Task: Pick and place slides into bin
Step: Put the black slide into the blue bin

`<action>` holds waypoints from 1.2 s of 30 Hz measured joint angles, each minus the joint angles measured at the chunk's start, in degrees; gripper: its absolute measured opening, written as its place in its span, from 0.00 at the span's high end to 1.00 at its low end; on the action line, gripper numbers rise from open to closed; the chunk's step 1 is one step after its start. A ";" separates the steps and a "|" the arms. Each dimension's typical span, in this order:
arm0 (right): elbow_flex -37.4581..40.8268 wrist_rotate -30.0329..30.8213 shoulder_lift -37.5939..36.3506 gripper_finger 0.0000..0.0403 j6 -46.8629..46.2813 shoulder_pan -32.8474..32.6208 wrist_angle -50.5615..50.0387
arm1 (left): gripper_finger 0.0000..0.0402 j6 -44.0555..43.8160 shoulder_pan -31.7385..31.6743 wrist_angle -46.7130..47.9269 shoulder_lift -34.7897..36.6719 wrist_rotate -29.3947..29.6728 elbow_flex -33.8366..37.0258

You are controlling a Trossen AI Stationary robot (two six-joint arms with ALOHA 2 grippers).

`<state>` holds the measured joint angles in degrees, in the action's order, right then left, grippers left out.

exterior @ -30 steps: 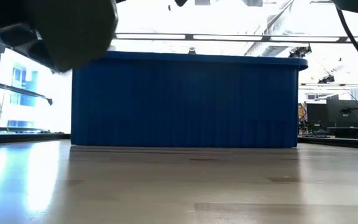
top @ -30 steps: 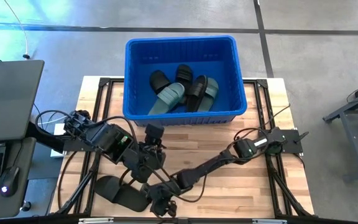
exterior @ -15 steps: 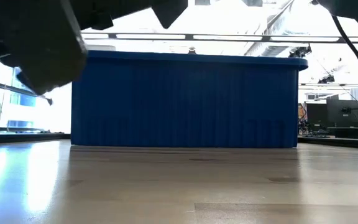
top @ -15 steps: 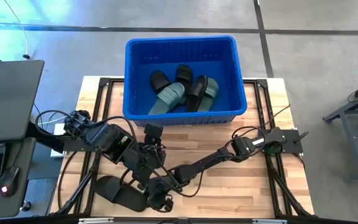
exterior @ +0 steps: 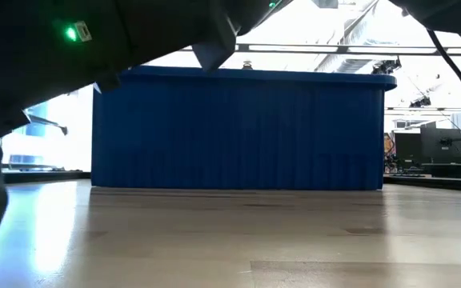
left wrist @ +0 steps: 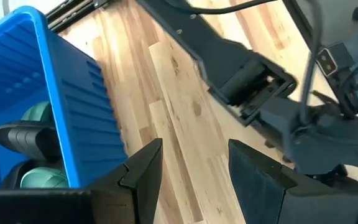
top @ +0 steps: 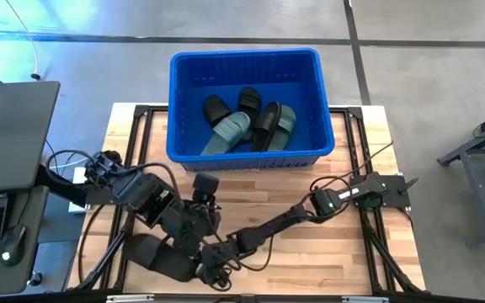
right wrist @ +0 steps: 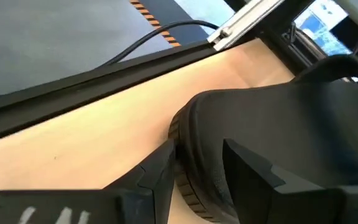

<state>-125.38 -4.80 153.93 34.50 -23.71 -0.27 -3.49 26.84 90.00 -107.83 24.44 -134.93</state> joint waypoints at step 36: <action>-0.09 15.42 -11.16 1.00 -24.44 -4.69 -21.10 | 0.58 -8.23 5.54 -9.57 3.16 1.97 -0.04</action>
<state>-125.47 10.62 142.76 10.06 -28.39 -21.36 -11.72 32.37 80.43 -104.68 26.41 -134.98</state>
